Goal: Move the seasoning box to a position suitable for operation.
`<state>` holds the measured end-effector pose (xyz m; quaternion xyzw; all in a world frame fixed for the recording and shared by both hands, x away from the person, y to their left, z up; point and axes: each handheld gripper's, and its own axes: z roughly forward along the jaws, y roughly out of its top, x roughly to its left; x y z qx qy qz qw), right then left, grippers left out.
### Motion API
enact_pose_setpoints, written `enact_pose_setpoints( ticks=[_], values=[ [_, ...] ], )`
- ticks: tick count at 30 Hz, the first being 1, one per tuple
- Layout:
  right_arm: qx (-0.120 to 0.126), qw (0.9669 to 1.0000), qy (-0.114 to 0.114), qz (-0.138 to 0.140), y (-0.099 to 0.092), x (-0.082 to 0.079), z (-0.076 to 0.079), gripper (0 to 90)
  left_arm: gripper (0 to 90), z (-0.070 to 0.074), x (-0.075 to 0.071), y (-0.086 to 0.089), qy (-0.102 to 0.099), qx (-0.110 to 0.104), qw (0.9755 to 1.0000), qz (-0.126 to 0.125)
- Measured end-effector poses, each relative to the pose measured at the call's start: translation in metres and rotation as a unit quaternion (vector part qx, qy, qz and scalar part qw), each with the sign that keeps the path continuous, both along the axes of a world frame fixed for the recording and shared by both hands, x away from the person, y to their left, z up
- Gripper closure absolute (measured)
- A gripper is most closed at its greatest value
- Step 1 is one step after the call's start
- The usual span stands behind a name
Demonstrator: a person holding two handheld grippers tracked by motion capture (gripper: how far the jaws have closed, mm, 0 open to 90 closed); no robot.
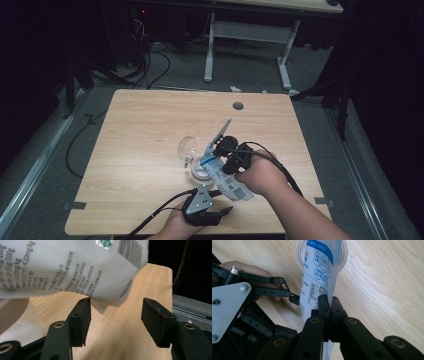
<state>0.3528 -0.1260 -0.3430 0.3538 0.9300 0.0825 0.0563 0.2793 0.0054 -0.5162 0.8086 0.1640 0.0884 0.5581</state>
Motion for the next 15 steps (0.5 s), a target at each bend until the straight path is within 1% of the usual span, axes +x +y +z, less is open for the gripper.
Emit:
enact_pose_setpoints(
  ticks=[5, 8, 12, 15],
  values=[
    [0.001, 1.0, -0.001, 0.001, 0.0, 0.0, 0.001, 90.0, 41.0, 0.0, 0.0, 0.001, -0.001, -0.001, 1.0, 0.0],
    [0.003, 1.0, 0.0, 0.002, 0.0, 0.0, 0.001, 89.9, 41.0, 0.001, 0.001, 0.002, -0.001, -0.005, 1.0, 0.003],
    [0.004, 1.0, 0.001, 0.002, 0.0, 0.0, 0.001, 89.9, 41.1, 0.001, 0.001, 0.006, -0.002, 0.0, 1.0, 0.003],
    [0.005, 1.0, 0.0, 0.005, 0.0, 0.001, 0.002, 89.9, 41.1, -0.001, 0.0, 0.01, -0.005, 0.005, 1.0, 0.005]
  ],
)
